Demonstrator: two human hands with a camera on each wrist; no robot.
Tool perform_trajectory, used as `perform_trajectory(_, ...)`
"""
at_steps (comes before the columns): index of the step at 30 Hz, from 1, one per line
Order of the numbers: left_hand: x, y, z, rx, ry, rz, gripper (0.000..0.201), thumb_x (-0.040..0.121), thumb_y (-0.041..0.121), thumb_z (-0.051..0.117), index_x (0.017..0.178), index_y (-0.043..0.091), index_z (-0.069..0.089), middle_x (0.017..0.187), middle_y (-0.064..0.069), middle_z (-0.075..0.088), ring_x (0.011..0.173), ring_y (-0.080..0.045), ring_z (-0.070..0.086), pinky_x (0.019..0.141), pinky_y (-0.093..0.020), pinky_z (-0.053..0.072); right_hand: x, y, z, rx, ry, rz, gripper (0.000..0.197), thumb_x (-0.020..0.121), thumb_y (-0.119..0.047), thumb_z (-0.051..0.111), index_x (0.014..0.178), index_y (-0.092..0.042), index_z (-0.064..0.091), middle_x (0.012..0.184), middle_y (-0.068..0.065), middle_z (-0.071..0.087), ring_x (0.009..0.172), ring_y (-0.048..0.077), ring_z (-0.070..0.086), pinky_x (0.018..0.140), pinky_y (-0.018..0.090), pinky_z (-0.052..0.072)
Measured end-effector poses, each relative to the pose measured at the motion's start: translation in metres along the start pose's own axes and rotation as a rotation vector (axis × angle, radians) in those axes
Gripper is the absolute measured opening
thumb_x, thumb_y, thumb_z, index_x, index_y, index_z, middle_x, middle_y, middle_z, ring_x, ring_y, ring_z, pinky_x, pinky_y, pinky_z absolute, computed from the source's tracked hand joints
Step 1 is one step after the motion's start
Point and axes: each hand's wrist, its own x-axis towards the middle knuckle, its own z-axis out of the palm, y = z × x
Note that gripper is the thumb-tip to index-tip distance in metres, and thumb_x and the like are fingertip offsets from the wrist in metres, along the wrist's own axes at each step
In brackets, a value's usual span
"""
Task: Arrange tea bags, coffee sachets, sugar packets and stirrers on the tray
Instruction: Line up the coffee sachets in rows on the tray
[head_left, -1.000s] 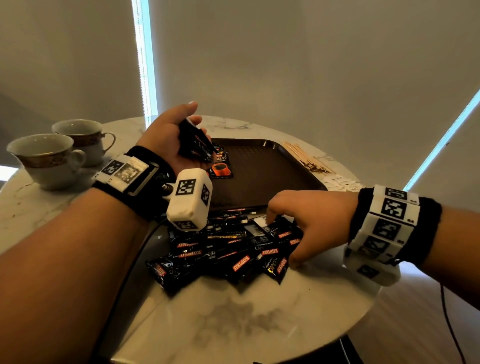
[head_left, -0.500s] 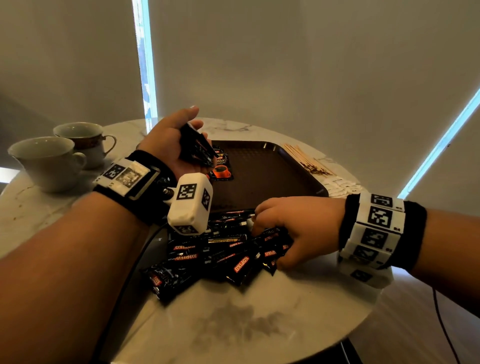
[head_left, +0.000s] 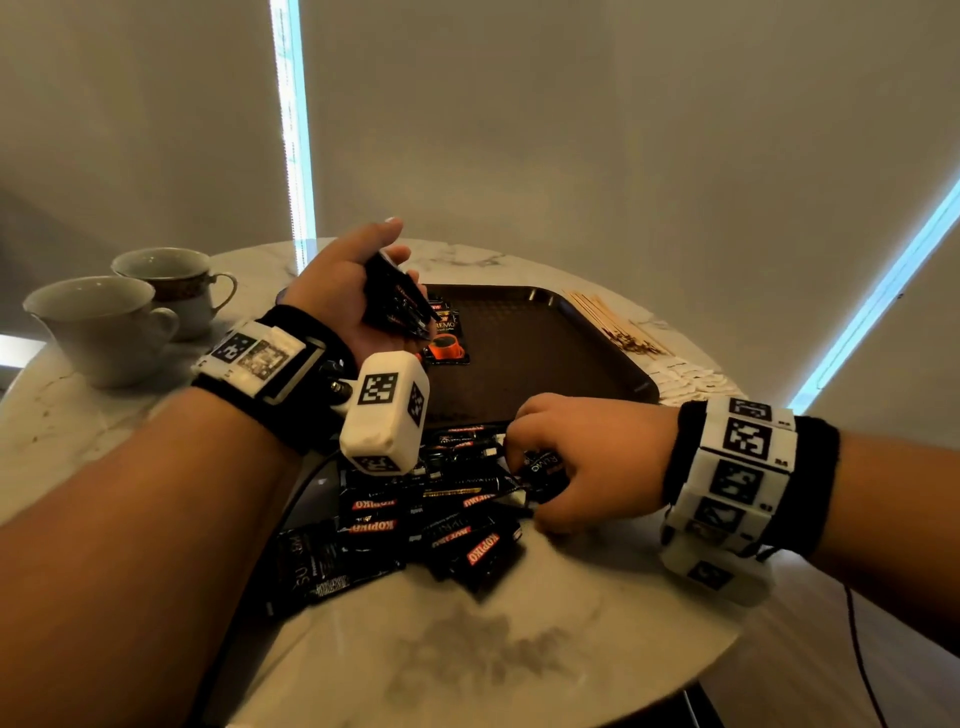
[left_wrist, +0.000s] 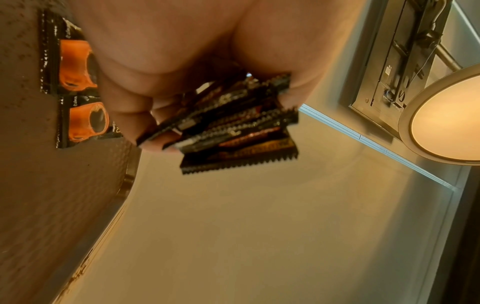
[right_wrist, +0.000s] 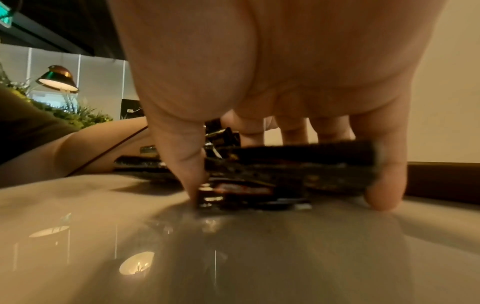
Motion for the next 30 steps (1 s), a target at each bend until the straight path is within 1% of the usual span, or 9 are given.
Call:
perform_trajectory(5, 0.002, 0.003, -0.004, -0.020, -0.003, -0.004, 0.036, 0.087, 0.041, 0.069, 0.113, 0.018, 0.058, 0.096, -0.004, 0.057, 0.077, -0.016, 0.061, 0.074, -0.039, 0.055, -0.004, 0.008, -0.002, -0.021, -0.017, 0.046, 0.037, 0.080, -0.035, 0.073, 0.113, -0.036, 0.057, 0.120, -0.009, 0.046, 0.099, 0.011, 0.055, 0.084, 0.032, 0.057)
perform_trajectory(10, 0.003, 0.005, -0.006, -0.043, 0.000, -0.005, 0.041, 0.086, 0.039, 0.071, 0.118, 0.016, 0.058, 0.110, -0.008, 0.062, 0.078, -0.015, 0.064, 0.078, -0.035, 0.056, -0.006, 0.014, 0.001, -0.045, 0.053, 0.063, 0.027, 0.088, -0.026, 0.065, 0.112, -0.035, 0.058, 0.110, -0.009, 0.055, 0.096, 0.010, 0.055, 0.086, 0.030, 0.054)
perform_trajectory(12, 0.002, 0.005, -0.005, -0.053, -0.001, -0.008, 0.042, 0.086, 0.038, 0.071, 0.119, 0.015, 0.057, 0.108, -0.008, 0.063, 0.077, -0.015, 0.064, 0.076, -0.032, 0.056, -0.006, 0.016, 0.001, -0.022, 0.087, 0.077, 0.024, 0.090, -0.023, 0.063, 0.109, -0.037, 0.058, 0.103, -0.010, 0.059, 0.092, 0.010, 0.058, 0.083, 0.032, 0.055)
perform_trajectory(14, 0.002, 0.005, -0.005, -0.077, -0.001, -0.007, 0.042, 0.086, 0.035, 0.072, 0.119, 0.013, 0.057, 0.097, -0.005, 0.063, 0.077, -0.014, 0.063, 0.071, -0.030, 0.057, -0.006, 0.019, -0.001, -0.002, 0.111, 0.095, 0.022, 0.091, -0.022, 0.061, 0.104, -0.039, 0.057, 0.096, -0.012, 0.059, 0.085, 0.008, 0.058, 0.076, 0.029, 0.054)
perform_trajectory(17, 0.002, 0.005, -0.007, -0.011, -0.014, -0.026, 0.040, 0.088, 0.036, 0.072, 0.119, 0.018, 0.056, 0.085, -0.001, 0.060, 0.082, -0.019, 0.064, 0.073, -0.040, 0.057, -0.009, 0.023, -0.009, 0.034, 0.169, 0.111, 0.023, 0.090, -0.021, 0.062, 0.092, -0.042, 0.052, 0.083, -0.014, 0.056, 0.073, 0.003, 0.054, 0.063, 0.022, 0.042)
perform_trajectory(19, 0.001, 0.005, -0.005, 0.039, -0.035, -0.024, 0.036, 0.091, 0.038, 0.069, 0.119, 0.019, 0.056, 0.088, -0.002, 0.059, 0.084, -0.022, 0.068, 0.074, -0.048, 0.059, -0.012, 0.024, -0.017, 0.061, 0.217, 0.121, 0.023, 0.090, -0.024, 0.064, 0.086, -0.042, 0.051, 0.080, -0.014, 0.058, 0.070, 0.002, 0.054, 0.061, 0.021, 0.040)
perform_trajectory(23, -0.002, 0.004, 0.000, 0.079, -0.052, -0.031, 0.037, 0.091, 0.042, 0.069, 0.121, 0.021, 0.061, 0.095, -0.004, 0.060, 0.074, -0.018, 0.064, 0.067, -0.043, 0.059, -0.018, 0.027, -0.039, 0.222, 0.268, 0.192, 0.024, 0.087, -0.016, 0.067, 0.094, -0.038, 0.060, 0.084, -0.011, 0.068, 0.072, 0.010, 0.066, 0.064, 0.029, 0.057)
perform_trajectory(27, -0.002, 0.001, 0.000, 0.127, -0.095, -0.061, 0.042, 0.084, 0.043, 0.074, 0.117, 0.020, 0.062, 0.087, -0.004, 0.061, 0.068, -0.014, 0.060, 0.066, -0.035, 0.054, -0.021, 0.021, -0.073, 0.494, 0.490, 0.179, 0.030, 0.086, -0.004, 0.065, 0.101, -0.029, 0.065, 0.079, -0.005, 0.072, 0.056, 0.005, 0.068, 0.046, 0.018, 0.049)
perform_trajectory(30, -0.005, -0.003, 0.006, 0.084, -0.159, -0.077, 0.046, 0.077, 0.040, 0.075, 0.116, 0.021, 0.060, 0.084, -0.002, 0.060, 0.070, -0.015, 0.059, 0.068, -0.035, 0.055, -0.007, 0.011, -0.096, 0.530, 0.718, 0.142, 0.030, 0.085, -0.008, 0.067, 0.105, -0.030, 0.064, 0.087, -0.004, 0.072, 0.061, 0.006, 0.069, 0.049, 0.020, 0.051)
